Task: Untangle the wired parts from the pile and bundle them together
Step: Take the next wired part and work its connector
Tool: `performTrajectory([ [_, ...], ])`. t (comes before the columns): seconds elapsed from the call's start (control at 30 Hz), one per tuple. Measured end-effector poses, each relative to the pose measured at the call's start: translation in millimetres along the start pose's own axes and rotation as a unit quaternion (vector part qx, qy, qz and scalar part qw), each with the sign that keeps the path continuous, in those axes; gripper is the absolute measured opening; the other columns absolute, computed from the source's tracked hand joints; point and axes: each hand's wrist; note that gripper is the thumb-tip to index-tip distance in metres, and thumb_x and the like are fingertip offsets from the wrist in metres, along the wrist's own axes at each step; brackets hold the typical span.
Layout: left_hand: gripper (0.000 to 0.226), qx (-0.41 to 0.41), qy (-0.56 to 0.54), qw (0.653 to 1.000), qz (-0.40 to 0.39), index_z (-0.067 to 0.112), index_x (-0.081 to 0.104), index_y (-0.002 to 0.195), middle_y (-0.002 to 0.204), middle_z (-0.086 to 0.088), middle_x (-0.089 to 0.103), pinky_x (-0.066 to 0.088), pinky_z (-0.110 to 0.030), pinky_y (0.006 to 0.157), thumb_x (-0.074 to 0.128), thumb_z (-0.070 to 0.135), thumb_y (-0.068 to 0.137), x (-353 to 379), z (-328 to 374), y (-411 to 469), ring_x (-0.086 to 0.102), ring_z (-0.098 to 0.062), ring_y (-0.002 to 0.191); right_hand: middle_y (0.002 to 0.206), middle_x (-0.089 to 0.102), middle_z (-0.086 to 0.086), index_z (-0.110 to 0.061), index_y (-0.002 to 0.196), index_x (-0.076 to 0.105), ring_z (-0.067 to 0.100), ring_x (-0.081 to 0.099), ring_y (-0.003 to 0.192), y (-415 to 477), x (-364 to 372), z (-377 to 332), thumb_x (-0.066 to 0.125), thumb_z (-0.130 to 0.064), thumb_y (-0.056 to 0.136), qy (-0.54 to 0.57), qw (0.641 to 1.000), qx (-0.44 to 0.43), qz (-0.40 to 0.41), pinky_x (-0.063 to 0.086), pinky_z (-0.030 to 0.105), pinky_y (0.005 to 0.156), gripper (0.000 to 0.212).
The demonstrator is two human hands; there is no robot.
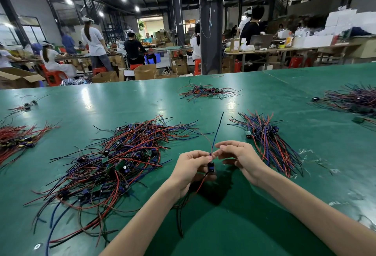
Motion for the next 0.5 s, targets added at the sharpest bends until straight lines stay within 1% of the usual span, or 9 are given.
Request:
performTrajectory([
  [0.13,0.008,0.006,-0.001,1.000,0.007,0.001,0.067,0.079,0.063,-0.009,0.060,0.056,-0.030,0.051,0.062,-0.001,0.086,-1.1,0.0,0.7,0.053,-0.012,0.048,0.075,0.073,0.009,-0.006,0.088,0.068,0.015,0.063,0.076,-0.4,0.4,-0.1,0.058,0.002,0.086,-0.013,1.000,-0.009,-0.005,0.047,0.025,0.072,0.013],
  [0.27,0.009,0.006,-0.002,1.000,0.012,0.004,0.067,0.078,0.066,-0.012,0.060,0.055,-0.029,0.050,0.063,0.000,0.085,-1.2,-0.9,0.7,0.053,-0.015,0.052,0.075,0.072,0.010,-0.008,0.087,0.067,0.016,0.063,0.076,-1.3,1.6,-0.1,0.060,0.006,0.082,-0.017,1.000,-0.004,-0.006,0.045,0.025,0.073,0.016],
  [0.33,0.008,0.006,0.002,1.000,0.013,0.004,0.067,0.079,0.068,-0.014,0.060,0.055,-0.029,0.050,0.064,0.001,0.085,-1.3,-1.3,0.9,0.051,-0.017,0.056,0.075,0.072,0.010,-0.008,0.087,0.067,0.017,0.062,0.075,-2.1,2.5,-0.4,0.059,0.006,0.083,-0.018,1.000,-0.003,-0.005,0.044,0.026,0.072,0.017],
  [0.43,0.007,0.007,0.005,1.000,0.012,0.004,0.067,0.079,0.067,-0.012,0.060,0.056,-0.029,0.052,0.064,0.001,0.085,-1.5,-1.4,0.9,0.051,-0.015,0.054,0.073,0.071,0.008,-0.009,0.087,0.067,0.015,0.062,0.072,-3.3,3.3,-1.4,0.059,0.006,0.083,-0.019,1.000,-0.002,-0.006,0.044,0.023,0.067,0.017],
  [0.5,0.008,0.006,0.004,1.000,0.011,0.004,0.067,0.078,0.066,-0.011,0.060,0.055,-0.029,0.051,0.065,0.001,0.085,-1.6,-1.7,0.7,0.051,-0.014,0.053,0.072,0.071,0.008,-0.009,0.086,0.068,0.014,0.061,0.071,-4.1,3.4,-1.9,0.059,0.006,0.084,-0.021,1.000,-0.001,-0.005,0.045,0.023,0.066,0.017],
])
Point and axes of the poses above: each hand's wrist, its own y-axis towards the middle knuckle, its own x-axis out of the palm, z = x × y
